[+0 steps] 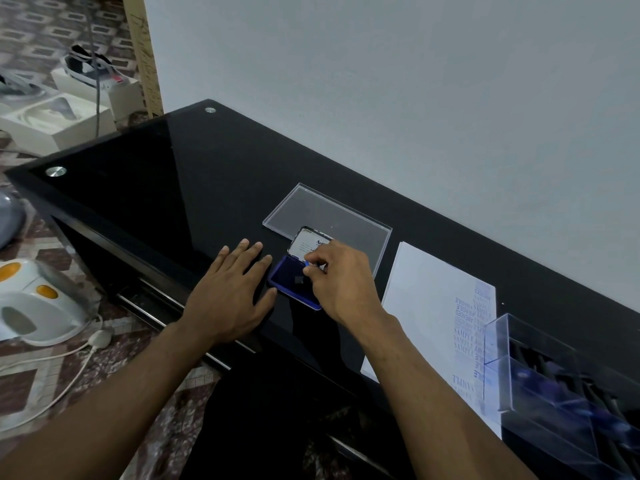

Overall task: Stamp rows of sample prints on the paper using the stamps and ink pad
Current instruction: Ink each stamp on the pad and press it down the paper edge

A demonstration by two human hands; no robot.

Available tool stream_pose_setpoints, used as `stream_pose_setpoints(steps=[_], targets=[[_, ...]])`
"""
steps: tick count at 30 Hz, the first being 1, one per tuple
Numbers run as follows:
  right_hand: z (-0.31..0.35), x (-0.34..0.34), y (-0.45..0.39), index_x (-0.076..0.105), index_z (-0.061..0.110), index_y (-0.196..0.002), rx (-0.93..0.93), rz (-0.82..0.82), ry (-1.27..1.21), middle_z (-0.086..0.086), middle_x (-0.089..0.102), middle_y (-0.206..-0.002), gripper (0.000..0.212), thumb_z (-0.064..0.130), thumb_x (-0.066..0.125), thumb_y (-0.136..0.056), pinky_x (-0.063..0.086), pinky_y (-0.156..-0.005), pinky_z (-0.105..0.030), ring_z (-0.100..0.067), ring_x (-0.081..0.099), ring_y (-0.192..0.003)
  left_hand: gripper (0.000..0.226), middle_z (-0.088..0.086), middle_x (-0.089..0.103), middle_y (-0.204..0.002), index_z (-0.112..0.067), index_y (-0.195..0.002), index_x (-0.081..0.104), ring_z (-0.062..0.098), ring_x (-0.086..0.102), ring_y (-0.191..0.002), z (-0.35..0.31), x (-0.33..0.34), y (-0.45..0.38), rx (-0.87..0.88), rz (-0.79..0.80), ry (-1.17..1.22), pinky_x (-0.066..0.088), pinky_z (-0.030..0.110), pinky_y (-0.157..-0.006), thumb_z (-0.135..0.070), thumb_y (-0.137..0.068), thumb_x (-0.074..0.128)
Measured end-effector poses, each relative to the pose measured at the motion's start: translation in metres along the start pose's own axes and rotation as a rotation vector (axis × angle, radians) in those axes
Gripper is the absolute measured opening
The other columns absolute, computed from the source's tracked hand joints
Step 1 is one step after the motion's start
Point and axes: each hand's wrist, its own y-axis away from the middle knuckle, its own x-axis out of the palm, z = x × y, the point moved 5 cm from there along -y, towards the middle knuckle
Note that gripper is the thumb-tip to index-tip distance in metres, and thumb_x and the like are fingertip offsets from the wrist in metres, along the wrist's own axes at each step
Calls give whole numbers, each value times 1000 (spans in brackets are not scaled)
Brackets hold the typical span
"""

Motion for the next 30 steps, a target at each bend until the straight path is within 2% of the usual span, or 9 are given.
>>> stream_pose_setpoints(steps=[5,12,16,18,20,23,26,30], targets=[[0,-2,1,75,19,-102,7,3,-14,2,69,-104,15,16,68,-89,52,-79,-19,-9,63,-88,82,6,23,-165,-22,-154,34,22,8,-155,-1,-1,1,0,7,-9,8,46,-126,-68,-91,13],[0,-1,0,74,18,-105,13,5,-23,2,69,-106,15,18,65,-92,43,-72,-13,-8,61,-87,78,6,28,-163,-20,-152,39,22,13,-154,0,0,1,2,-3,-4,11,47,-125,-66,-93,18],[-2,-1,2,72,19,-113,10,16,-46,2,67,-114,21,21,62,-95,44,-82,-16,-12,63,-98,79,6,28,-163,-21,-153,39,22,12,-154,0,-2,1,4,9,13,11,47,-126,-67,-91,18],[-7,-4,6,70,21,-117,27,-49,-121,3,66,-119,24,22,64,-94,51,-88,-20,-11,64,-99,80,6,31,-162,-21,-151,41,23,16,-153,1,-5,-2,-1,8,55,13,47,-125,-67,-90,20],[-16,-10,12,67,24,-121,53,-133,-216,4,63,-123,28,23,66,-92,58,-85,-27,-11,64,-100,79,6,32,-161,-21,-151,41,23,18,-153,0,-10,-7,-30,1,113,15,48,-125,-67,-89,25],[-29,-20,19,66,23,-123,84,-181,-244,3,62,-123,32,23,68,-91,58,-80,-22,-11,63,-101,76,5,31,-161,-21,-152,39,23,18,-153,-15,-19,-19,-19,-11,134,15,46,-125,-64,-90,32],[-43,-37,27,68,22,-120,90,-224,-232,3,64,-117,30,22,68,-90,57,-84,-21,-12,62,-101,75,5,32,-161,-20,-150,40,23,20,-152,-44,-25,-29,51,-20,130,14,46,-125,-64,-91,30],[-77,-62,41,74,23,-109,155,-307,-245,7,65,-102,21,17,69,-89,56,-86,-32,-9,63,-89,73,5,35,-159,-20,-147,44,23,23,-151,-85,-19,-39,115,-17,145,20,46,-124,-64,-90,29]])
